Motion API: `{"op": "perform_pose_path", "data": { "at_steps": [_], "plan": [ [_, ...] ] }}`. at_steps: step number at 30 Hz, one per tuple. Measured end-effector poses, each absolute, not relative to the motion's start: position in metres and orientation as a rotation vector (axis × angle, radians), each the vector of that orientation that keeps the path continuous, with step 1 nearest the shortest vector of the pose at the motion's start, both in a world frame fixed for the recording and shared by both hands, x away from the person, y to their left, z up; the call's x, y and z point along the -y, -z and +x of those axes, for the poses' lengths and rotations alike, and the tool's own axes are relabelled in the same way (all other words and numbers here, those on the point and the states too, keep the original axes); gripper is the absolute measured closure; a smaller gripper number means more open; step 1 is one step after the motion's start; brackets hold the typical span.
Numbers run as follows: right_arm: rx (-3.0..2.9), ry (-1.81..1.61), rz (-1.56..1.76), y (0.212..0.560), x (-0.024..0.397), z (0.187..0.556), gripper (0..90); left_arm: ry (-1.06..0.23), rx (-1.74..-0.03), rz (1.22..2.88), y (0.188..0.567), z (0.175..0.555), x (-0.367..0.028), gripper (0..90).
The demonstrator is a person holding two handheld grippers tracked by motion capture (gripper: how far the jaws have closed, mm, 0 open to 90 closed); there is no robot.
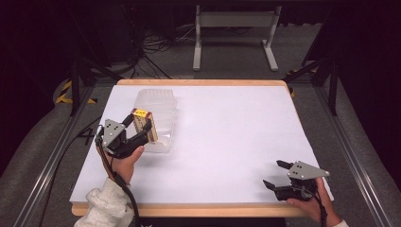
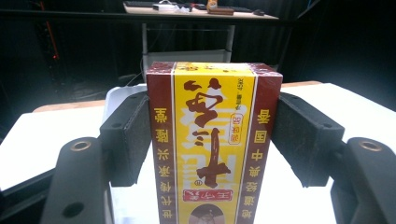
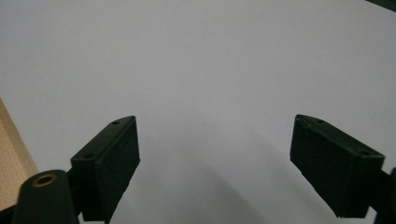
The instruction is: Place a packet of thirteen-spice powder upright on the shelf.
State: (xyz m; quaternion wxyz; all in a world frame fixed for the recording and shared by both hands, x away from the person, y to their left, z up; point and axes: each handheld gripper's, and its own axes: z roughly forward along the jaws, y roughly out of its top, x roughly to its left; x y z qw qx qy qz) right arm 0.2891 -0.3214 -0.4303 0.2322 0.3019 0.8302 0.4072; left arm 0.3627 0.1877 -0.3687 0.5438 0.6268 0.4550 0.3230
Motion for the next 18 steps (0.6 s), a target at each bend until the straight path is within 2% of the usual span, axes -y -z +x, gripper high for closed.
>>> {"op": "perform_pose_path", "data": {
  "at_steps": [10,14,16,18],
  "plan": [
    [-2.290,-1.115,0.827,0.431,0.320,0.290,16.3,-0.747,-1.121,1.506,0.364,0.358,-0.185,32.4],
    [-2.289,-1.117,0.827,0.431,0.320,0.291,16.3,-0.673,-1.139,1.505,0.357,0.352,-0.184,32.5],
    [-2.291,-1.117,0.830,0.431,0.320,0.291,16.2,-0.701,-1.132,1.529,0.354,0.351,-0.179,32.4],
    [-2.293,-1.111,0.827,0.431,0.320,0.292,16.2,-0.664,-1.151,1.546,0.358,0.356,-0.178,32.4]
  ]
}}
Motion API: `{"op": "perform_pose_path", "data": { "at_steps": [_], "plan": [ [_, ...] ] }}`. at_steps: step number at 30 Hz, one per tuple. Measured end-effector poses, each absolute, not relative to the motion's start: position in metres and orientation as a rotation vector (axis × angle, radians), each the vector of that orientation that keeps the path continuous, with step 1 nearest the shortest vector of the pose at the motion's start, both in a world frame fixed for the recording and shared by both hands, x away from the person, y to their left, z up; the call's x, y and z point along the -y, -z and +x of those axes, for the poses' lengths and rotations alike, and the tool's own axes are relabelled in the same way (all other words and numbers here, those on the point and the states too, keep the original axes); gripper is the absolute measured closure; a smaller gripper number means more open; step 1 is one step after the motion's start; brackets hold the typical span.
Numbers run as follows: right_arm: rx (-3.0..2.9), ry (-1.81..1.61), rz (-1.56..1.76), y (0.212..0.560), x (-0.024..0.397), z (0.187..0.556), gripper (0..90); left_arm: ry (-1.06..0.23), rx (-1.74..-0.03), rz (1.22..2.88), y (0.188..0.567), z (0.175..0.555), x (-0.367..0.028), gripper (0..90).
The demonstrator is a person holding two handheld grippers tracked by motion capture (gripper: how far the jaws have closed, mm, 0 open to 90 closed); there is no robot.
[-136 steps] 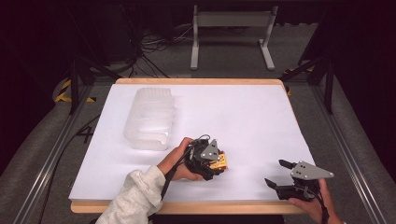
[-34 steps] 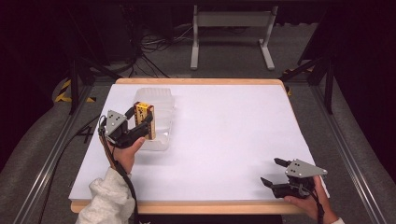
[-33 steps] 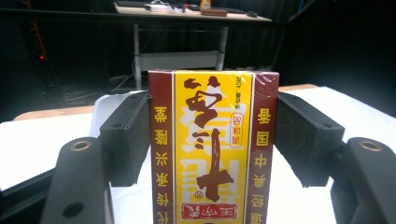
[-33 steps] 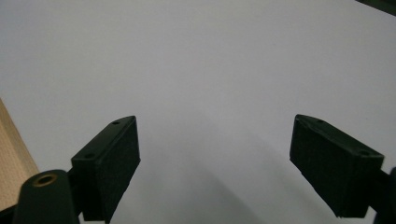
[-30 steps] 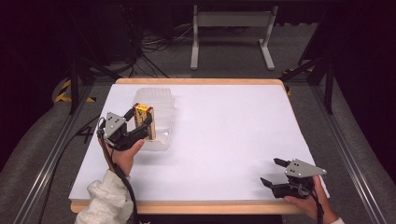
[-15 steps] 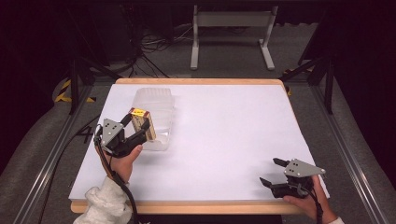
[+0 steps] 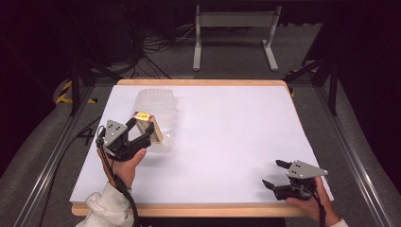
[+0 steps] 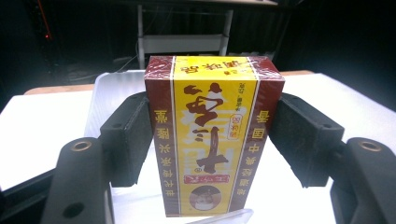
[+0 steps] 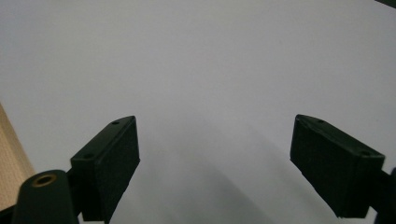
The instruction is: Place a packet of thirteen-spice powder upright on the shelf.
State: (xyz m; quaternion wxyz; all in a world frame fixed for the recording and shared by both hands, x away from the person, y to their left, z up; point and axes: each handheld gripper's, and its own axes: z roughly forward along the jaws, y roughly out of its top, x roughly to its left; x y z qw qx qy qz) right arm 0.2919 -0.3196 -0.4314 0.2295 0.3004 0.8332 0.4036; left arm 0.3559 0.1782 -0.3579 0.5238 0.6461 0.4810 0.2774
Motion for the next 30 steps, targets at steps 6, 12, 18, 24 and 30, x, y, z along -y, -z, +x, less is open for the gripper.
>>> {"op": "perform_pose_path", "data": {
  "at_steps": [6,12,18,24,30],
  "plan": [
    [-2.290,-1.116,0.828,0.431,0.320,0.291,16.2,-0.616,-1.210,1.575,0.373,0.369,-0.181,32.4],
    [-2.293,-1.113,0.825,0.431,0.320,0.291,16.2,-0.623,-1.208,1.591,0.380,0.373,-0.181,31.6],
    [-2.292,-1.115,0.824,0.430,0.320,0.291,16.1,-0.628,-1.205,1.620,0.386,0.376,-0.182,31.5],
    [-2.293,-1.112,0.823,0.431,0.320,0.291,16.2,-0.638,-1.197,1.636,0.387,0.376,-0.181,31.1],
    [-2.293,-1.113,0.823,0.431,0.320,0.291,16.2,-0.648,-1.176,1.645,0.386,0.375,-0.182,31.0]
  ]
}}
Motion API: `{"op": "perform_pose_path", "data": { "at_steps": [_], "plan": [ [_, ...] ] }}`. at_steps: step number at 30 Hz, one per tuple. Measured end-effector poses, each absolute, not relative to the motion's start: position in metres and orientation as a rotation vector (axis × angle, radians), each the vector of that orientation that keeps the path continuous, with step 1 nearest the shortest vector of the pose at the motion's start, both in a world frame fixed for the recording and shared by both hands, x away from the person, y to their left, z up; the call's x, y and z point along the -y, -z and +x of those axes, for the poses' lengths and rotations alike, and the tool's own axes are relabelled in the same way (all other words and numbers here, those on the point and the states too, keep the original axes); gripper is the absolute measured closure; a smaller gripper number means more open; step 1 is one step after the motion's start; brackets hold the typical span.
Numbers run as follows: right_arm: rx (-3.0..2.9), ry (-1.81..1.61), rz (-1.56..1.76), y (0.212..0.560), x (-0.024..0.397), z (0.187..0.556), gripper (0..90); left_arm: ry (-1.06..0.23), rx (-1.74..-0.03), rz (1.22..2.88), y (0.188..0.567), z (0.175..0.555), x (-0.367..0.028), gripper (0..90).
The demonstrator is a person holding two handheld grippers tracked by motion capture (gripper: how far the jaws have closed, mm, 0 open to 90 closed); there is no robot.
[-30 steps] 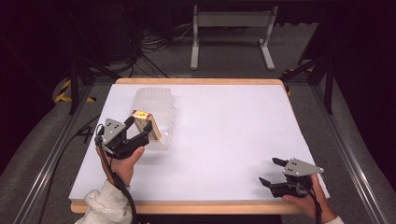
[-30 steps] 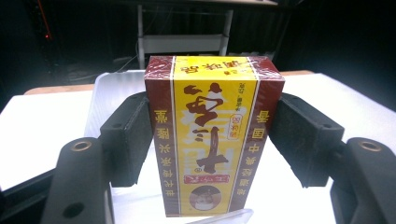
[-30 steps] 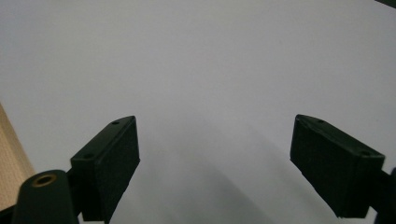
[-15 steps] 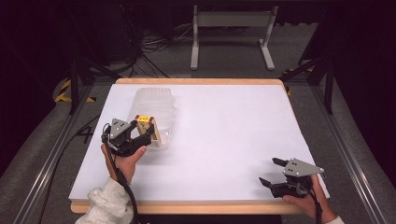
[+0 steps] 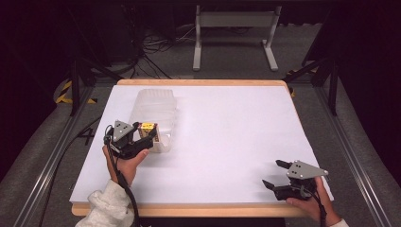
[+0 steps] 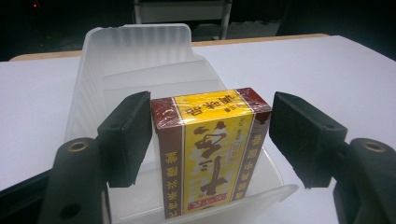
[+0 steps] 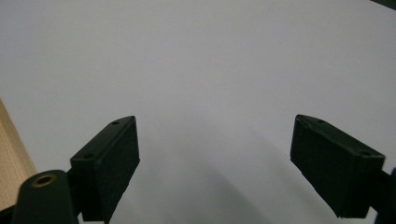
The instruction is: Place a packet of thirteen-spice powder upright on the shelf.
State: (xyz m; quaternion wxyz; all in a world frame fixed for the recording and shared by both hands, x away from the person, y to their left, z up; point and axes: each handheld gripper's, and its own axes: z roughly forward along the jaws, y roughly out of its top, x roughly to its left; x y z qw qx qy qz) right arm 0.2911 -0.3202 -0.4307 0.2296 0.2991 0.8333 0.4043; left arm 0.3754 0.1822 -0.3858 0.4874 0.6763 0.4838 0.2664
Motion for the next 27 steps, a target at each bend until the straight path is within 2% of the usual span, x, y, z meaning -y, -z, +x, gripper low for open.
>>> {"op": "perform_pose_path", "data": {
  "at_steps": [27],
  "plan": [
    [-2.288,-1.115,0.818,0.430,0.320,0.291,16.2,-0.703,-1.087,1.647,0.376,0.373,-0.182,30.3]
  ]
}}
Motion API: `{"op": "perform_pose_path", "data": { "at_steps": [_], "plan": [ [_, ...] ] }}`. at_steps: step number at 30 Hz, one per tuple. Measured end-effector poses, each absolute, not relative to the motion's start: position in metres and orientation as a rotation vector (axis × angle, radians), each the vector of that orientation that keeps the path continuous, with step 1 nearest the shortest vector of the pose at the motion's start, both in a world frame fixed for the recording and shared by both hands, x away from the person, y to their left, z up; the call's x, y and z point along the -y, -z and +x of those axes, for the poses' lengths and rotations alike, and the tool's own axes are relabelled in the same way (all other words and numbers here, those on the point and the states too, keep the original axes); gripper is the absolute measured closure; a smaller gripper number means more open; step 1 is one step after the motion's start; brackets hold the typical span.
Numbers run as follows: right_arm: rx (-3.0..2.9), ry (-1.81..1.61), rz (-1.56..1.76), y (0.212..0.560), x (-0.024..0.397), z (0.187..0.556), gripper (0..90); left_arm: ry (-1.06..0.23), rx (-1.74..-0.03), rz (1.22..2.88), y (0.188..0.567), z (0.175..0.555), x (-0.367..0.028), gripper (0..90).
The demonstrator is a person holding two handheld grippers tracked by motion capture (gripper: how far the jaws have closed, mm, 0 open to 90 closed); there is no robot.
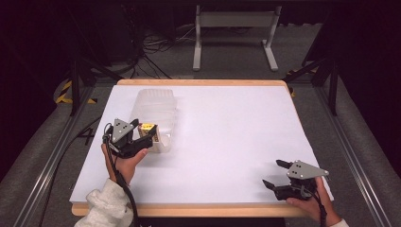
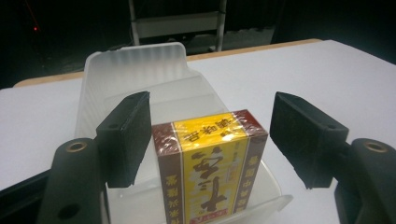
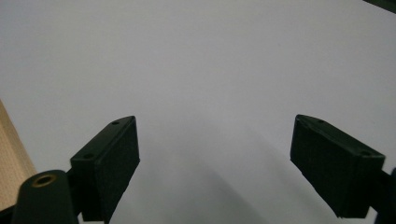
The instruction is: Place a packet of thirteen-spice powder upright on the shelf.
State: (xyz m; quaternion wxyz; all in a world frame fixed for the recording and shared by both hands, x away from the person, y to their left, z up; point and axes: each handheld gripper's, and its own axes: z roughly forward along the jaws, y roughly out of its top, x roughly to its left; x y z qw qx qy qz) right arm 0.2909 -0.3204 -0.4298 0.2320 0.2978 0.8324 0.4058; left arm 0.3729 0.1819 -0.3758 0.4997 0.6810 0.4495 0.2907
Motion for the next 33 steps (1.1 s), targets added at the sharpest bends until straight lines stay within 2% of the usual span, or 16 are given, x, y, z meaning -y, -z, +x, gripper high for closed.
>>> {"op": "perform_pose_path", "data": {
  "at_steps": [12,28,33],
  "plan": [
    [-2.287,-1.115,0.821,0.430,0.321,0.290,16.2,-0.755,-0.978,1.711,0.368,0.368,-0.162,28.3],
    [-2.287,-1.121,0.821,0.430,0.321,0.290,16.2,-0.708,-0.857,1.764,0.366,0.363,-0.145,22.9],
    [-2.283,-1.121,0.824,0.430,0.322,0.290,16.2,-0.698,-0.844,1.772,0.366,0.361,-0.143,17.8]
  ]
}}
